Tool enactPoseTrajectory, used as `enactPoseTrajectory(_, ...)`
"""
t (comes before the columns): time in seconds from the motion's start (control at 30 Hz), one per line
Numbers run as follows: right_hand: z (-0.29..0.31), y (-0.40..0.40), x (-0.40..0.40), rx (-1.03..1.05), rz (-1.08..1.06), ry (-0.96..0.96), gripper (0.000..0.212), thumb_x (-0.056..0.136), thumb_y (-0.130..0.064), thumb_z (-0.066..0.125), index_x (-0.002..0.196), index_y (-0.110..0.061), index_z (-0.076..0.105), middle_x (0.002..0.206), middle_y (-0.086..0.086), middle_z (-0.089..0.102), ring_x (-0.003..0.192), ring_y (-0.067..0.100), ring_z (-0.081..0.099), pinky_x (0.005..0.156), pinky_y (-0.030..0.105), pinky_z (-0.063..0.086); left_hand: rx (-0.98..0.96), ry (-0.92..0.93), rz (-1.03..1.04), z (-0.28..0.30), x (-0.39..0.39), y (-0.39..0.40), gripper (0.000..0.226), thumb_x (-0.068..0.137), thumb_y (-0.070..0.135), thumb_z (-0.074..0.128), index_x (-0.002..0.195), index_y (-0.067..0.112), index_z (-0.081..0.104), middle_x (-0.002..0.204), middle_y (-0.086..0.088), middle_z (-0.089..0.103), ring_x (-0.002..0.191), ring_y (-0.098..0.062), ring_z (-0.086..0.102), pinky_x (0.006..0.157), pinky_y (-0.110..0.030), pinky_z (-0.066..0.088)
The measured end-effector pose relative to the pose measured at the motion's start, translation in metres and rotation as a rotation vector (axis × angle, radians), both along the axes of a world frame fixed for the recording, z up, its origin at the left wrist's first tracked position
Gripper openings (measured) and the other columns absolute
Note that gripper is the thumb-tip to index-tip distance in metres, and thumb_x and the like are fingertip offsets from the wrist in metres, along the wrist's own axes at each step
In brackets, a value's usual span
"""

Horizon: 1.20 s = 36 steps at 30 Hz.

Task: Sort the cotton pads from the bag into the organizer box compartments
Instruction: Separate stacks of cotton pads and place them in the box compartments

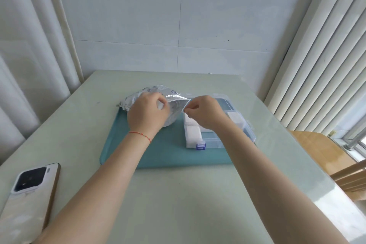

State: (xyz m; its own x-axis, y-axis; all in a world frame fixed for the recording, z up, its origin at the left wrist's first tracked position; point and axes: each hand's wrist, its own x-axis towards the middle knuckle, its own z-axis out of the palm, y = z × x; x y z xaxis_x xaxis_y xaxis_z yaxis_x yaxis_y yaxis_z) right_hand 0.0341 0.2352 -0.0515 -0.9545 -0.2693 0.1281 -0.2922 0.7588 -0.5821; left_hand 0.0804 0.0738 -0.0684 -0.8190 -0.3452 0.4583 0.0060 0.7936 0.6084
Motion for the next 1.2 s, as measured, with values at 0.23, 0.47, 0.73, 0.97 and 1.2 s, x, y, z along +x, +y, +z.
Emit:
enactPoseTrajectory(0.23,-0.018,-0.070,-0.019,0.045,0.025,-0.195,0.034,0.088,-0.004,0.052,0.119,0.001,0.065,0.120,0.013,0.067,0.109,0.031,0.063,0.089,0.035,0.053,0.118,-0.173,0.007,-0.018,-0.009,-0.054,0.009,0.084,0.016,0.064,0.090,0.019,0.070,0.088,0.000,0.065,0.084,-0.021,0.061,0.070,-0.025,0.041)
enactPoseTrajectory(0.47,-0.032,-0.103,-0.033,-0.368,-0.178,-0.528,0.010,0.091,-0.002,0.056,0.100,0.000,0.059,0.090,0.016,0.066,0.059,0.019,0.056,0.053,0.020,0.050,0.439,-0.072,-0.045,-0.027,-0.016,-0.058,0.010,0.083,0.013,0.064,0.073,0.016,0.063,0.059,-0.001,0.065,0.050,-0.023,0.062,0.057,-0.031,0.053)
enactPoseTrajectory(0.73,-0.036,-0.110,-0.032,-0.589,-0.269,-0.578,0.021,0.085,-0.001,0.067,0.068,-0.006,0.054,0.063,0.008,0.054,0.042,0.015,0.040,0.042,0.021,0.034,0.488,-0.071,-0.082,-0.027,-0.016,-0.058,0.006,0.086,0.012,0.064,0.080,0.010,0.066,0.055,-0.007,0.065,0.039,-0.013,0.054,0.050,-0.021,0.047)
enactPoseTrajectory(0.97,-0.036,-0.107,-0.034,-0.604,-0.301,-0.498,0.026,0.082,-0.002,0.073,0.082,-0.009,0.047,0.064,0.009,0.054,0.047,0.016,0.045,0.046,0.026,0.039,0.462,-0.062,-0.036,-0.027,-0.015,-0.057,0.010,0.085,0.013,0.064,0.076,0.015,0.064,0.061,-0.004,0.067,0.048,-0.023,0.064,0.051,-0.026,0.053)
enactPoseTrajectory(1.2,-0.028,-0.076,-0.027,-0.618,-0.194,-0.558,0.014,0.081,0.006,0.068,0.083,-0.005,0.059,0.067,0.009,0.053,0.042,0.012,0.039,0.040,0.020,0.033,0.460,-0.086,-0.023,-0.030,-0.015,-0.056,0.007,0.083,0.016,0.066,0.078,0.021,0.064,0.075,-0.004,0.068,0.065,-0.028,0.069,0.067,-0.040,0.059)
